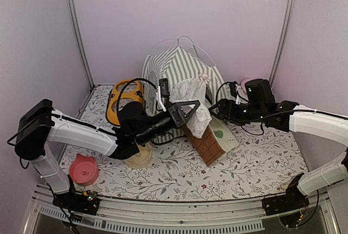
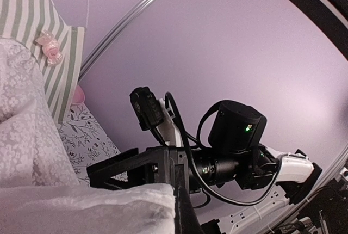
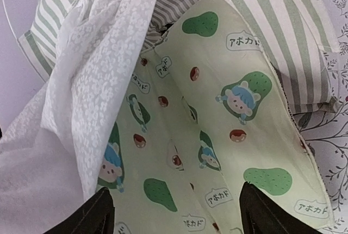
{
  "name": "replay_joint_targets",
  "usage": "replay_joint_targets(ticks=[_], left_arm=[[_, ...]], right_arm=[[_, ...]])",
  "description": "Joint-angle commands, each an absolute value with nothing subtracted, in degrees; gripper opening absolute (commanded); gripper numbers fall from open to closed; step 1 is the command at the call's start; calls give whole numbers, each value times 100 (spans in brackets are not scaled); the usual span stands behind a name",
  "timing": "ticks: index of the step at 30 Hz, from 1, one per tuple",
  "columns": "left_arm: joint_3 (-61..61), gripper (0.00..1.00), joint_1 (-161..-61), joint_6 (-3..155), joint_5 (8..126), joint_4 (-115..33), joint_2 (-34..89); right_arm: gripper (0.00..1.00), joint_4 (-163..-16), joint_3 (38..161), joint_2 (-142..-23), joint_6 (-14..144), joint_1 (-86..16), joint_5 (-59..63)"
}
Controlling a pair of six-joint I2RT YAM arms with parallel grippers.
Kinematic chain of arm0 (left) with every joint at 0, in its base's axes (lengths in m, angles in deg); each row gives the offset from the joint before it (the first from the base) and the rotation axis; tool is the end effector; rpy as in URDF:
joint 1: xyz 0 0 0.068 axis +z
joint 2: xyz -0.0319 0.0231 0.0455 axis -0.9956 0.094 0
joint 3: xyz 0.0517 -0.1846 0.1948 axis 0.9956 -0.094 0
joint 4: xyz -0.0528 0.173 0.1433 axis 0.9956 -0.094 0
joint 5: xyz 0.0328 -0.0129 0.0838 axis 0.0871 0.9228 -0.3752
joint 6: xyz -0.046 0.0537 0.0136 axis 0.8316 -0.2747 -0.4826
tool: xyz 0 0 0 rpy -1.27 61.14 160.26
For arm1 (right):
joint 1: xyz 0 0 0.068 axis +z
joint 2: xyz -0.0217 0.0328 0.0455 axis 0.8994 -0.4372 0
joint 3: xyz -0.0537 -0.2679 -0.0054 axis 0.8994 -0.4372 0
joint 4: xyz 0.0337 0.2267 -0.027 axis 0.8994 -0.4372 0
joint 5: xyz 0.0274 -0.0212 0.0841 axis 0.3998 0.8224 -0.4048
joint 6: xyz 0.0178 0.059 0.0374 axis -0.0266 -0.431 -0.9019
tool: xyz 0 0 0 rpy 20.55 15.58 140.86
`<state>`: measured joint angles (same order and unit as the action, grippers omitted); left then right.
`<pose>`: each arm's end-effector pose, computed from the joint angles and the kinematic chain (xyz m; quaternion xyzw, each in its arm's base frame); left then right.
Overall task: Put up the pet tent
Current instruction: Place the cushion in the tent.
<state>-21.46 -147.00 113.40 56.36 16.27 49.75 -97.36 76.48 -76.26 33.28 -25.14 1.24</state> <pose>0.1748 -0.3292 0.2939 0.0547 0.6200 -0.6414 0.4485 0.2162 0.1855 0.2744 -0.0375 0.8681 0.3563 0.3435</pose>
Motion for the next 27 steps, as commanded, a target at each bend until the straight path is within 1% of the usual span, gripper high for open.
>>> replay_joint_targets(ticks=[1,2,4,5,9,19,27], left_arm=[[-2117,0,-14615,11148,5382,1366,4720],[-2109,0,-14595,11142,5353,1339,4721],[-2086,0,-14538,11161,5341,1304,4743],[-2067,0,-14508,11165,5339,1287,4752],[-1980,0,-14443,11158,5315,1154,4773],[-1734,0,-14366,11195,5317,903,4852],[-1641,0,-14334,11095,5331,768,4816]], right_arm=[[85,-9974,7422,-7201,3754,-2505,250],[93,-10040,7392,-7132,3809,-2505,294],[98,-10183,7344,-6996,3972,-2505,403],[100,-10252,7316,-6934,4046,-2505,463],[99,-10470,7224,-6616,4278,-2503,606],[99,-10699,6846,-5808,4480,-2505,386],[99,-10818,6092,-5057,4180,-2505,215]])
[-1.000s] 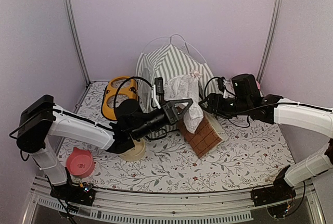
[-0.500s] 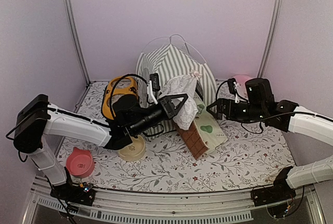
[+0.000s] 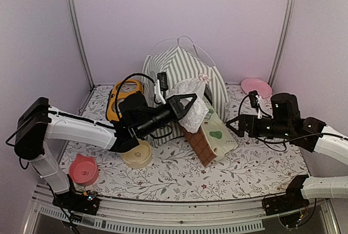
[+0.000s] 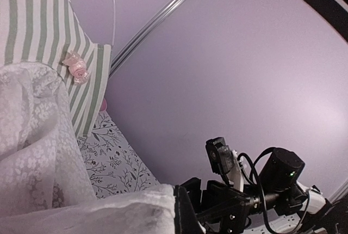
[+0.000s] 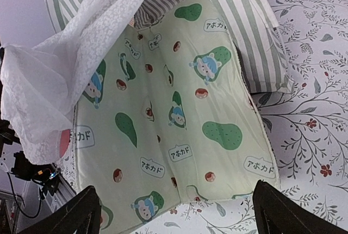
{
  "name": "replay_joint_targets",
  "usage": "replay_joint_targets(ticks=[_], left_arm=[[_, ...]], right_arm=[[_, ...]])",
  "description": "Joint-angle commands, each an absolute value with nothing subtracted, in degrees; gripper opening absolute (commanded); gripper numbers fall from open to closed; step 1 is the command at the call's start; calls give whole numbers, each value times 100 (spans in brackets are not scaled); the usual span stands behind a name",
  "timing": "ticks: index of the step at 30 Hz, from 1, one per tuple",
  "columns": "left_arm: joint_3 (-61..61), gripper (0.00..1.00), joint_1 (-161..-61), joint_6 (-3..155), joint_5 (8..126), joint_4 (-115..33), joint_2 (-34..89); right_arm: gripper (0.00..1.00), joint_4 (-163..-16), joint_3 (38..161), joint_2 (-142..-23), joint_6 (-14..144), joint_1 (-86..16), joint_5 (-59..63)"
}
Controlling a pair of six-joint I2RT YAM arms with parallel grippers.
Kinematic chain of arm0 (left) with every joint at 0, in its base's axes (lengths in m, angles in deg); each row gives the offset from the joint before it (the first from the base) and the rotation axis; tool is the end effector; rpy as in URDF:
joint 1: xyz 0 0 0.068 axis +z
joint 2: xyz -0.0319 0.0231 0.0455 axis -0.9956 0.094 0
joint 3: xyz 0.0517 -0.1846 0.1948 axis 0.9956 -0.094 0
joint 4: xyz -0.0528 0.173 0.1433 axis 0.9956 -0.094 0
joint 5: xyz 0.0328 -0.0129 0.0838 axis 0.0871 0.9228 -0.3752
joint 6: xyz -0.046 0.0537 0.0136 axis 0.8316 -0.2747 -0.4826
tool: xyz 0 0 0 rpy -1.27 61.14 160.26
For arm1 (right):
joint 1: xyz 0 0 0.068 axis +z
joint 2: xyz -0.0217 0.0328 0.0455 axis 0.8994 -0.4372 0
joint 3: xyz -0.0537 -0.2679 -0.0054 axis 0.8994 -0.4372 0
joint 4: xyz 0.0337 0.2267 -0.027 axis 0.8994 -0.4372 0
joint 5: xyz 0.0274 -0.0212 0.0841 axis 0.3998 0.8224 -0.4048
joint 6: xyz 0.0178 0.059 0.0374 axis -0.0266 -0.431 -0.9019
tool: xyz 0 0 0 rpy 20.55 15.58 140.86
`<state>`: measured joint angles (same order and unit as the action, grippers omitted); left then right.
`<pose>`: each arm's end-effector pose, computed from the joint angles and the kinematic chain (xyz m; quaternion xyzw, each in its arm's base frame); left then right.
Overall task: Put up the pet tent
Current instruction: Place the cushion in the tent.
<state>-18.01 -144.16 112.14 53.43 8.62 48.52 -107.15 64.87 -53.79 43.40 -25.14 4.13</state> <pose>0.1956 -0.3221 0.3035 0.0289 0.6420 -0.6013 0.4748 0.1481 0.1267 0.2726 -0.1016 0.8592 0.3112 0.3933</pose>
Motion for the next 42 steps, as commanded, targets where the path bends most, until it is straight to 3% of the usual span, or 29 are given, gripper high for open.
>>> replay_joint_targets(ticks=[1,8,15,24,26,30,35,36,42], left_arm=[[-1642,0,-14338,11097,5341,775,4814],[-1589,0,-14321,11084,5458,766,4838],[-1572,0,-14314,11090,5492,710,4827],[-1545,0,-14314,11085,5568,569,4784],[-1537,0,-14314,11071,5586,517,4775],[-1501,0,-14300,11076,5661,399,4747],[-1443,0,-14306,11074,5849,218,4737],[-1428,0,-14307,11072,5872,184,4738],[-1405,0,-14354,11083,6027,115,4721]], right_arm=[[99,-10800,5980,-4996,4123,-2505,135],[97,-10368,5215,-4591,3569,-1977,-166],[96,-9750,4869,-4541,3303,-149,1477],[84,-8027,4735,-5996,3827,290,2086],[77,-7845,4846,-6239,3975,290,2336],[50,-7696,5093,-6535,4294,262,2832],[4,-7607,5477,-6711,4796,-50,2654],[0,-7598,5553,-6736,4860,-141,2555],[0,-7558,6055,-6902,5297,-872,1615]])
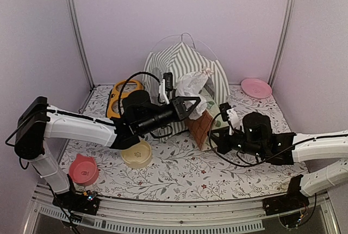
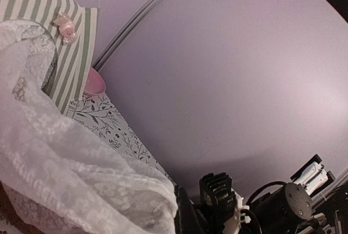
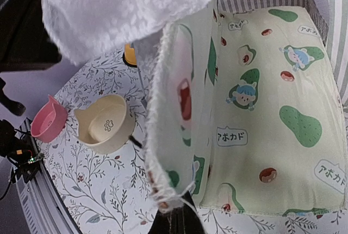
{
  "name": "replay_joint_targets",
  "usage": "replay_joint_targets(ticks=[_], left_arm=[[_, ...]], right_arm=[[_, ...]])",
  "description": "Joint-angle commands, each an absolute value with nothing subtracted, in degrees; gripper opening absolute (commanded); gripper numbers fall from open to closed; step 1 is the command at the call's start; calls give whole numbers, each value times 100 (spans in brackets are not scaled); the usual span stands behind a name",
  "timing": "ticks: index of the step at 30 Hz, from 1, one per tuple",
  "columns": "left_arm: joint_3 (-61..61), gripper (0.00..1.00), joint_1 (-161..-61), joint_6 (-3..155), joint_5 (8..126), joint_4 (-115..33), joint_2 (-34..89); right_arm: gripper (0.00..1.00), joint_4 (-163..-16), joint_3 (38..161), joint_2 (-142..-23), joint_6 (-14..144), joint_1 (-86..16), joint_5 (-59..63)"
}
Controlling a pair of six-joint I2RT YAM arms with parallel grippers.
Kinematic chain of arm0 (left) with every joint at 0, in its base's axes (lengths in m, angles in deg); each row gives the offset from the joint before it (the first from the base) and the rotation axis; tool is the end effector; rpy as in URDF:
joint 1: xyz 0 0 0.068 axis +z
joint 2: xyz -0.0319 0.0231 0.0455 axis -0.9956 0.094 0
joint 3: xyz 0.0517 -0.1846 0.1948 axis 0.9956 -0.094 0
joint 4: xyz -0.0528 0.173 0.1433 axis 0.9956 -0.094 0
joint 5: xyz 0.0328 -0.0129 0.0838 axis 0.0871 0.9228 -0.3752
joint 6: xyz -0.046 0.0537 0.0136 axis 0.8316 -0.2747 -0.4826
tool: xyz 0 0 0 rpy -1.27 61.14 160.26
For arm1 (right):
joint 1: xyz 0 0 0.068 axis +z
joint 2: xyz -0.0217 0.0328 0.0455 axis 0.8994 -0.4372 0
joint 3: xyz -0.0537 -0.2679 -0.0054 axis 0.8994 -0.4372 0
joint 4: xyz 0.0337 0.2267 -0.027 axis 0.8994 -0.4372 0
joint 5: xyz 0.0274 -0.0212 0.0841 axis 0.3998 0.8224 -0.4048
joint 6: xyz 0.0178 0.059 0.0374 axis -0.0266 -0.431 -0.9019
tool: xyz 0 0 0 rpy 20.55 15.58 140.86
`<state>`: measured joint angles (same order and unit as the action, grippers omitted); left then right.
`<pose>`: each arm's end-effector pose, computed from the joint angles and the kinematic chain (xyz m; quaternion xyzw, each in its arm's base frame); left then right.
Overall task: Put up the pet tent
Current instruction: Place the cushion in the tent.
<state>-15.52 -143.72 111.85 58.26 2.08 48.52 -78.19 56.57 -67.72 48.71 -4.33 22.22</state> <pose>0.1966 -0.3279 0.3029 0.0630 0.6661 -0.5963 0.4436 0.1352 0.2054 0.2353 -0.2020 0.8071 0.2929 0.4711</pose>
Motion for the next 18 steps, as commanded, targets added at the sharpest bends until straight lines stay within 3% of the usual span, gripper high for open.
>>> replay_joint_targets(ticks=[1,10,18], left_arm=[[-1397,0,-14365,11082,6048,118,4711],[-1468,0,-14432,10893,5937,-10,4351],[-1690,0,-14488,10768,5717,-152,3857]], right_arm=[[0,-7562,6147,-6955,5342,-995,1438],[0,-7632,6956,-7999,5639,-1560,-54],[0,-7128,6939,-8726,4981,-1874,-131]])
